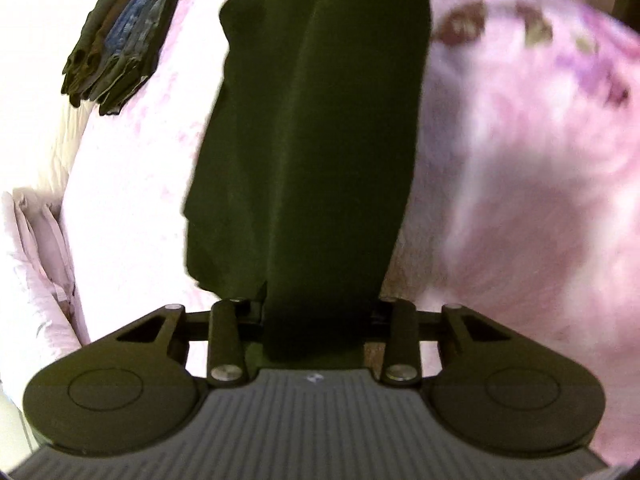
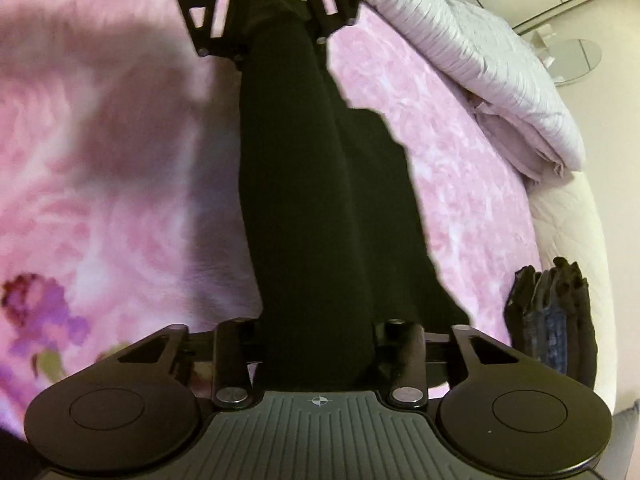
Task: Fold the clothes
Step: 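Grasp the folded jacket with both tools and lift it off the bed, then carry the jacket with both tools and lower it onto the clothes stack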
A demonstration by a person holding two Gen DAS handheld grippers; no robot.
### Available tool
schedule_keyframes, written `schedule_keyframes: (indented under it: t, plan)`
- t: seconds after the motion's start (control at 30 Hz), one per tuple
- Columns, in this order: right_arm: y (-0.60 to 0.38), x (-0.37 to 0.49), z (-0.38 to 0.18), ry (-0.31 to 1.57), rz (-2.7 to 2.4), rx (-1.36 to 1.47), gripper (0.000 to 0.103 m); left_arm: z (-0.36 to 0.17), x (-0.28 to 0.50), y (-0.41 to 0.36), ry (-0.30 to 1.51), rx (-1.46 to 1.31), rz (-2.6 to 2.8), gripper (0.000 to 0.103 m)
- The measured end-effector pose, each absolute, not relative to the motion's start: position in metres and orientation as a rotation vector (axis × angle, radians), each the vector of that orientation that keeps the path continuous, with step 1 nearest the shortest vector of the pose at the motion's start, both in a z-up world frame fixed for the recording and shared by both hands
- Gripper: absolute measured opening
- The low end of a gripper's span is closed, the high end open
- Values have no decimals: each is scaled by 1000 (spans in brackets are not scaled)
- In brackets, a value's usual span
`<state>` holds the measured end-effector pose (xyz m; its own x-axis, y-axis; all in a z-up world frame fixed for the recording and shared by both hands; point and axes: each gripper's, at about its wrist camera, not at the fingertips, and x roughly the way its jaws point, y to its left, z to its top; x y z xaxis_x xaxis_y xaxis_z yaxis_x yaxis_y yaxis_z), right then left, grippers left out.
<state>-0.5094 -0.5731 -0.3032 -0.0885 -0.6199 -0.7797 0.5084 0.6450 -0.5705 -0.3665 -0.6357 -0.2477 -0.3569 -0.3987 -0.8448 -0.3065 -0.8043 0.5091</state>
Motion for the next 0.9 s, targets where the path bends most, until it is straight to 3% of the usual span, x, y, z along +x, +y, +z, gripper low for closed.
schedule_keyframes:
  t: [0.2, 0.43, 0.9]
  plan:
    - [-568, -529, -214, 1394, -901, -201, 35, -165, -384, -625, -786, 1683, -2373, 30]
    - [-563, -573, -132, 1354, -905, -174, 34, -93, -430, -623, -779, 1639, -2354, 30]
    - [-626, -731, -48, 1220, -793, -272, 34, -21, -581, -650, -644, 1599, -2169, 29]
